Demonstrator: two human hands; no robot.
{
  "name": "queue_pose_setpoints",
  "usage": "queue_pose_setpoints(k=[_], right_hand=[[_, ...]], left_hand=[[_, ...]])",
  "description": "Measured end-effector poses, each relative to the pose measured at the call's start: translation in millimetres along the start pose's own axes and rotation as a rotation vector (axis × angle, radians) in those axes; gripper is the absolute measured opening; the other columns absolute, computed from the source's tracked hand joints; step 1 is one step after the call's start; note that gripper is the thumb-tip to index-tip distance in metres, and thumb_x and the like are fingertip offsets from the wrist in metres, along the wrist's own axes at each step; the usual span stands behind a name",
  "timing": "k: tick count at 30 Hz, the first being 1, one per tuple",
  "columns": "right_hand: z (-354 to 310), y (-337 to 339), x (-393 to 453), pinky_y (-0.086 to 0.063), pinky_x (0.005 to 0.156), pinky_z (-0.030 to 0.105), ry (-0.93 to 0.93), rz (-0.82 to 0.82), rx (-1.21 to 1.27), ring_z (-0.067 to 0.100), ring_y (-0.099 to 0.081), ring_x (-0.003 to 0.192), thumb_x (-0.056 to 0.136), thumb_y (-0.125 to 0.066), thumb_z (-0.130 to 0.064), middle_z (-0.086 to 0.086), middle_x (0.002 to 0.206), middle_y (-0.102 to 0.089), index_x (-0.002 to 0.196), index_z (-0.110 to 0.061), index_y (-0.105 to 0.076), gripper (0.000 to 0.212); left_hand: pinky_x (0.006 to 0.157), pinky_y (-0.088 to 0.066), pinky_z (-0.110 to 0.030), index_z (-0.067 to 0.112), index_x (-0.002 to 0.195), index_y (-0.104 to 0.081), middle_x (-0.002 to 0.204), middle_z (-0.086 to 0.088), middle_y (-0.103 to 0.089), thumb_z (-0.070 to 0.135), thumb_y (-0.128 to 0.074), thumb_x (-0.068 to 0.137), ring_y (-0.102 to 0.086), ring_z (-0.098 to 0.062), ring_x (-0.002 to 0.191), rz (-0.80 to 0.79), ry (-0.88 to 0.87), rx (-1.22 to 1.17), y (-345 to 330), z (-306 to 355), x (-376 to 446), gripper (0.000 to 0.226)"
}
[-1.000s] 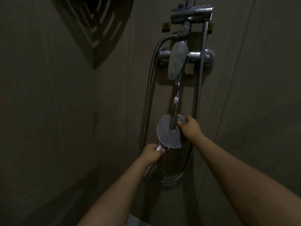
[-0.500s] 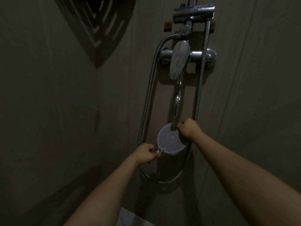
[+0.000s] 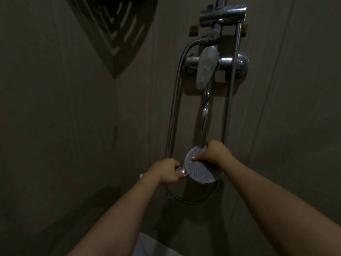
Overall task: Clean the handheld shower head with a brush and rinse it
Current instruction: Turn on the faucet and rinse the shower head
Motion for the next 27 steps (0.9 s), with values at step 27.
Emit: queue_pose_setpoints(k=[27], right_hand=[[-6,-20,-3,-0.048,0.097,0.05,0.139,-0.056,0.964,0.031,-0.057,0.114,0.074,-0.072,-0.004,0.014,0.127,-0.057,0.118,-0.013,-0.049,0.051]], left_hand=[[0.065,-0.041,-0.027,0.01,0.083,-0.064,0.082,-0.01,-0.063,0.028,-0.066,0.082,-0.056,-0.017,0.076,0.493,0.281,-0.803,-15,18,23,0.018]])
Point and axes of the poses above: each hand's wrist, its own x-axis towards the middle knuckle, its own y-axis out of the back of the hand, z = x × y, the point moved 3 cm from there along x, towards the middle knuckle
